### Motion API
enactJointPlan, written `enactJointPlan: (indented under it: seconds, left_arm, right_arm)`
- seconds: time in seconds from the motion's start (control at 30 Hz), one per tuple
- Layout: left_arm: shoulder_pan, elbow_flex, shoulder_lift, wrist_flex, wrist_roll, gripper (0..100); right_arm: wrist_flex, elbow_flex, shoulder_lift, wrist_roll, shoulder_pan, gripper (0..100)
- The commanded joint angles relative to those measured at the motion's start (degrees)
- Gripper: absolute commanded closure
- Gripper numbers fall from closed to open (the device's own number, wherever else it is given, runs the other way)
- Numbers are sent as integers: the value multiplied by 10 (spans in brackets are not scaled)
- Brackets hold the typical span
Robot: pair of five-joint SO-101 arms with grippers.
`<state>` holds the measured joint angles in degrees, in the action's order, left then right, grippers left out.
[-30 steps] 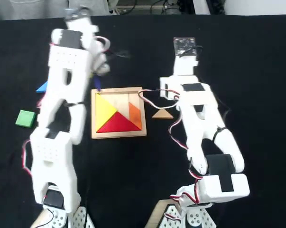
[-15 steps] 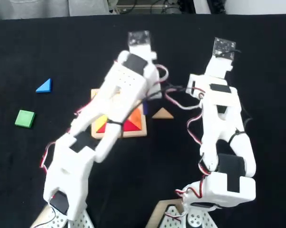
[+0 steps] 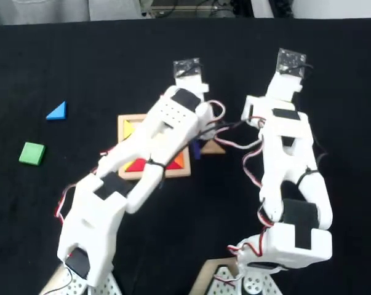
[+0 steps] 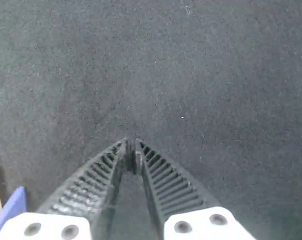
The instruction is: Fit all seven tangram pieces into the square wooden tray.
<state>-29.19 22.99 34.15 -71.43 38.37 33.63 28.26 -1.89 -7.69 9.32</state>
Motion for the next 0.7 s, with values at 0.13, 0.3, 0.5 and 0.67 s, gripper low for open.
enactJointPlan:
  seconds: [0.13,0.3,0.5,0.67]
  left_arm:
    - [-1,22,-41,-14,4,745]
    - [16,105,-77,-164,-65,731]
    - [102,186,-198,-297,-238,733]
    - [228,130,-418,-296,-282,730]
  right_arm:
    - [-11,-44,31,-5,7,987]
    - [-11,-42,35,-5,7,987]
    - [-1,-42,39,26,-33,987]
    - [90,-40,104,111,-116,987]
